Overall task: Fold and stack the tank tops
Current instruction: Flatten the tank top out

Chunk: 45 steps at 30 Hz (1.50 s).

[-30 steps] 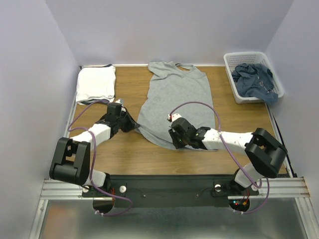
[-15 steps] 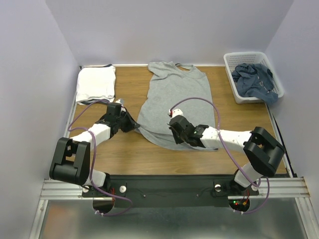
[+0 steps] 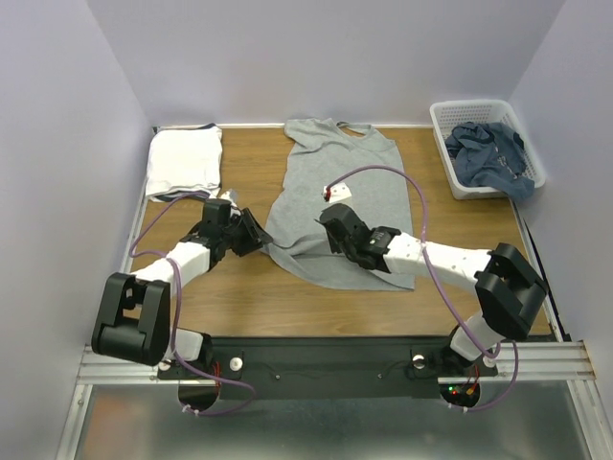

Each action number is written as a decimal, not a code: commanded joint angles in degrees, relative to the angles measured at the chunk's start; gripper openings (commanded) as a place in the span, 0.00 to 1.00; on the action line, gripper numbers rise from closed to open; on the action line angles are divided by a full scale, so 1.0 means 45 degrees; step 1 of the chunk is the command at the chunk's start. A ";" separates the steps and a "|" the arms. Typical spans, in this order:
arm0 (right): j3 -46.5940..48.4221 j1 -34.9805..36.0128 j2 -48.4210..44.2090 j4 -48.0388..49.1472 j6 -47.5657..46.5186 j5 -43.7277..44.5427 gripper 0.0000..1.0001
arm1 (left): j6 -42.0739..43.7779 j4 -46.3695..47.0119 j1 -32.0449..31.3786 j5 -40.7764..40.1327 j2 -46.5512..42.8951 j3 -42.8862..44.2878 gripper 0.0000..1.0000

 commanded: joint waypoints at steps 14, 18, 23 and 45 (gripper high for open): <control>0.1893 -0.1782 0.0436 0.0482 -0.0922 0.0995 0.00 | -0.3142 -0.1236 -0.3212 -0.1875 -0.3817 -0.1127 0.42; 0.1776 -0.1938 0.0260 0.0677 -0.0942 0.0722 0.00 | -0.5484 -0.1119 -0.5570 -0.2987 -0.3447 -0.1168 0.35; 0.1620 -0.2036 0.0026 0.0833 -0.1040 0.0428 0.00 | -0.7266 -0.1158 -0.7433 -0.4221 -0.2570 -0.0797 0.27; 0.1170 -0.2290 -0.0639 0.1224 -0.0942 -0.0178 0.00 | -0.8420 -0.2093 -0.8978 -0.4789 0.3096 0.2465 0.44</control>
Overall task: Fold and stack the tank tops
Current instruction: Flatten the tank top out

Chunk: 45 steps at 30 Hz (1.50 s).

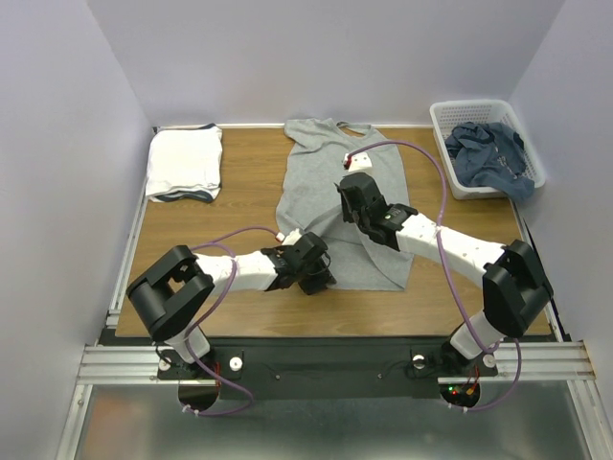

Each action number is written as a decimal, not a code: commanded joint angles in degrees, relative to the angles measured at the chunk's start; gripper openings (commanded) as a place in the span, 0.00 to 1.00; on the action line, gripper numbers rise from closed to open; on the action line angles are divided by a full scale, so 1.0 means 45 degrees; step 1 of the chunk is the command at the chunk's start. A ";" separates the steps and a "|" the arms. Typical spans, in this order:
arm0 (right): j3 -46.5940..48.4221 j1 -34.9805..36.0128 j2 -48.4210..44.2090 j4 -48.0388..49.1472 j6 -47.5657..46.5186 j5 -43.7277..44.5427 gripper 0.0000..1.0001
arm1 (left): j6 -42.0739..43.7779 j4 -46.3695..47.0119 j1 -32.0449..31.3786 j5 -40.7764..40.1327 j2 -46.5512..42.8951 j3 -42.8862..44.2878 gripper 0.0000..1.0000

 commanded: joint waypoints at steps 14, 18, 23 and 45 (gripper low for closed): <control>0.0005 -0.0470 -0.0771 0.0787 -0.0063 -0.0325 0.00 | 0.0533 -0.1394 0.0349 -0.0803 0.0744 0.0557 0.29; 0.0103 -0.0549 -0.0869 0.0768 0.0073 -0.0637 0.00 | 0.1080 -0.1919 0.0545 -0.1309 0.0626 0.0848 0.45; 0.0142 -0.0549 -0.0908 0.0787 0.0288 -0.0852 0.01 | 0.1120 -0.2877 0.0564 -0.1760 0.1114 0.1452 0.49; 0.0822 -0.1543 -0.1629 0.0534 0.0873 0.0142 0.00 | 0.4164 -0.4363 0.1714 -0.3048 -0.0810 0.2237 0.00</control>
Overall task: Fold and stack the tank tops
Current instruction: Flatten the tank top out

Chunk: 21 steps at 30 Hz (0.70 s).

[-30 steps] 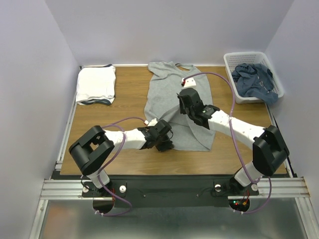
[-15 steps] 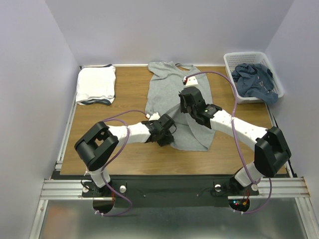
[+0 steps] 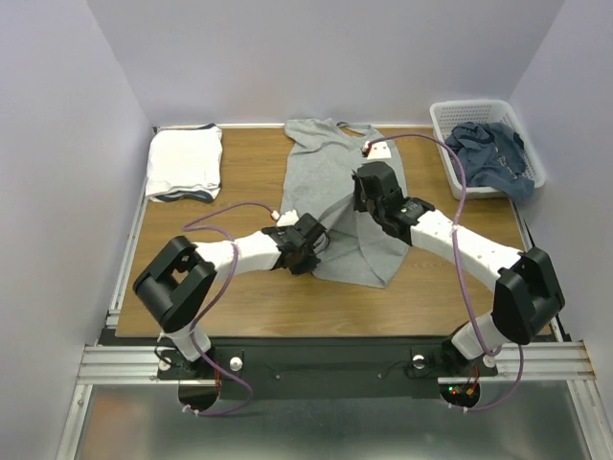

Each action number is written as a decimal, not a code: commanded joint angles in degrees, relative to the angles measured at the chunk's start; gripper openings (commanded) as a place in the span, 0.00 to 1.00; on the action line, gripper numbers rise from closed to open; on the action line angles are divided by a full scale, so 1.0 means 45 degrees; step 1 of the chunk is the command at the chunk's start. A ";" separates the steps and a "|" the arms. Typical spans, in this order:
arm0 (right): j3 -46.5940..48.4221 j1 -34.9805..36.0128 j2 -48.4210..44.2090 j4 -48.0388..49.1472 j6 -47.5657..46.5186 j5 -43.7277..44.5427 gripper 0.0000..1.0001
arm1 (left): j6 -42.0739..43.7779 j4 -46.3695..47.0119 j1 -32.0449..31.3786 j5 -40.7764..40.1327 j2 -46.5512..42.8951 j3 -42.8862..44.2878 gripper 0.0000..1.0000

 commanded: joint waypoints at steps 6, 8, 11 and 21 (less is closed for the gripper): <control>0.3080 -0.1491 -0.1681 -0.0179 -0.0001 0.2539 0.00 | 0.4242 -0.1435 0.3331 -0.1304 -0.5380 0.0021 0.00; 0.3747 -0.1705 -0.1800 -0.0179 -0.0177 0.2950 0.00 | 0.4912 -0.1688 0.4033 -0.1656 -0.6106 0.0954 0.00; 0.5192 -0.1804 -0.1820 -0.0179 -0.0743 0.3341 0.00 | 0.5948 -0.1982 0.4640 -0.1833 -0.6481 0.2282 0.00; 0.9196 -0.1823 -0.1761 -0.0159 -0.2677 0.4064 0.00 | 0.6848 -0.1963 0.8057 -0.0585 -0.6191 0.7825 0.00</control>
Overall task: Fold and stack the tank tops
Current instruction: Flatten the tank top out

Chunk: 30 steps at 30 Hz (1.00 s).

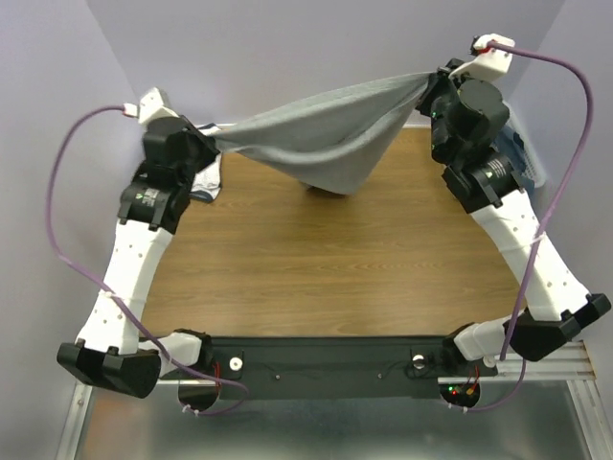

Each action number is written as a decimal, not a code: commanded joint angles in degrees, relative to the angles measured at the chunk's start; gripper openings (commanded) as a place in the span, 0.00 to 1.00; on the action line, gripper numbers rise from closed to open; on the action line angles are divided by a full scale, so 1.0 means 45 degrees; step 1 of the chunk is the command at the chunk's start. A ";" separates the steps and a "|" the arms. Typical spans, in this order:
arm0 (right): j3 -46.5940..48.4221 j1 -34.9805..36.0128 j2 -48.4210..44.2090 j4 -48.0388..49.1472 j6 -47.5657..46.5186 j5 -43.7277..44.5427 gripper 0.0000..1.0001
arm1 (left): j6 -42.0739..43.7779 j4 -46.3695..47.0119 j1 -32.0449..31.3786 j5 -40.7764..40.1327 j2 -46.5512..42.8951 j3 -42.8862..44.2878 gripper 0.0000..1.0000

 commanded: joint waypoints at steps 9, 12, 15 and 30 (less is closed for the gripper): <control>0.5318 -0.0080 0.0281 0.0692 -0.2719 0.0777 0.00 | -0.0072 0.0745 0.2493 0.2305 0.1923 0.7402 0.00; 0.5866 -0.0080 0.0281 0.1140 -0.2974 0.0523 0.00 | -0.0306 0.0921 0.2552 0.2561 0.2532 0.8951 0.00; 0.6314 -0.0080 0.0379 0.1550 -0.3384 0.0425 0.01 | -0.0599 0.1700 0.2591 0.2620 0.2572 0.9422 0.00; 0.6200 -0.0060 0.0847 0.2489 -0.4089 0.0640 0.01 | -0.1087 0.5273 0.2611 0.3107 0.1716 0.7556 0.00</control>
